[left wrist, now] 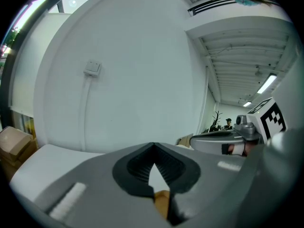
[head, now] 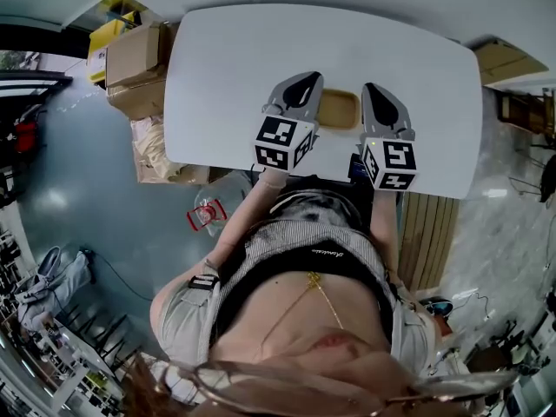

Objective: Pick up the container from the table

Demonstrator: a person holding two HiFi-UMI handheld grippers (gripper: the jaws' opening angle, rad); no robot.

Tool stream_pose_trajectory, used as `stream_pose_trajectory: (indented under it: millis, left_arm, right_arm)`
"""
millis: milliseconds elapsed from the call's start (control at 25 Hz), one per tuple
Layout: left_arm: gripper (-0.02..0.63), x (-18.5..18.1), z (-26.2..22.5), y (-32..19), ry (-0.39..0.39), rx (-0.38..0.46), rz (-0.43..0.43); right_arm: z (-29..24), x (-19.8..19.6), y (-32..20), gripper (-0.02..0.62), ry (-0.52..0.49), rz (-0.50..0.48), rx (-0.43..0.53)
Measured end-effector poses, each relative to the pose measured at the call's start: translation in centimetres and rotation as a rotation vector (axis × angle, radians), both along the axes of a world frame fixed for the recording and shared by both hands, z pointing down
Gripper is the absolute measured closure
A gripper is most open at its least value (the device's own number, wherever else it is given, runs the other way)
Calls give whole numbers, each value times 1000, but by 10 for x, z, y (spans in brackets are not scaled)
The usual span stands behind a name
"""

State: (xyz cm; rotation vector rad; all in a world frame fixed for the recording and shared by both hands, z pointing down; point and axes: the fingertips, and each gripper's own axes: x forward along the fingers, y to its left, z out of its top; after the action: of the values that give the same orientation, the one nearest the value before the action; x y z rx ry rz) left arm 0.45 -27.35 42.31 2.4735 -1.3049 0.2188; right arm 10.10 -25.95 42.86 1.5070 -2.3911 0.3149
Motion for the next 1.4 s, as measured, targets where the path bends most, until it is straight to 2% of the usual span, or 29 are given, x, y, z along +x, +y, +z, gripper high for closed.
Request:
stream_pose_trajectory:
  millis: [680,1000,1400]
  left_arm:
    - [605,-3,17,-7,-19,-34,-28]
    - [605,-7,39,-8,-33,-86,-22]
    - [605,-13,81,-3,-85,-179,-28]
  right_arm:
    - [17,-6,-7,571,5,-41,-39]
    - [37,-8,-9,571,14,-33,-85]
    - [73,1,-4,571,54,-24,-163]
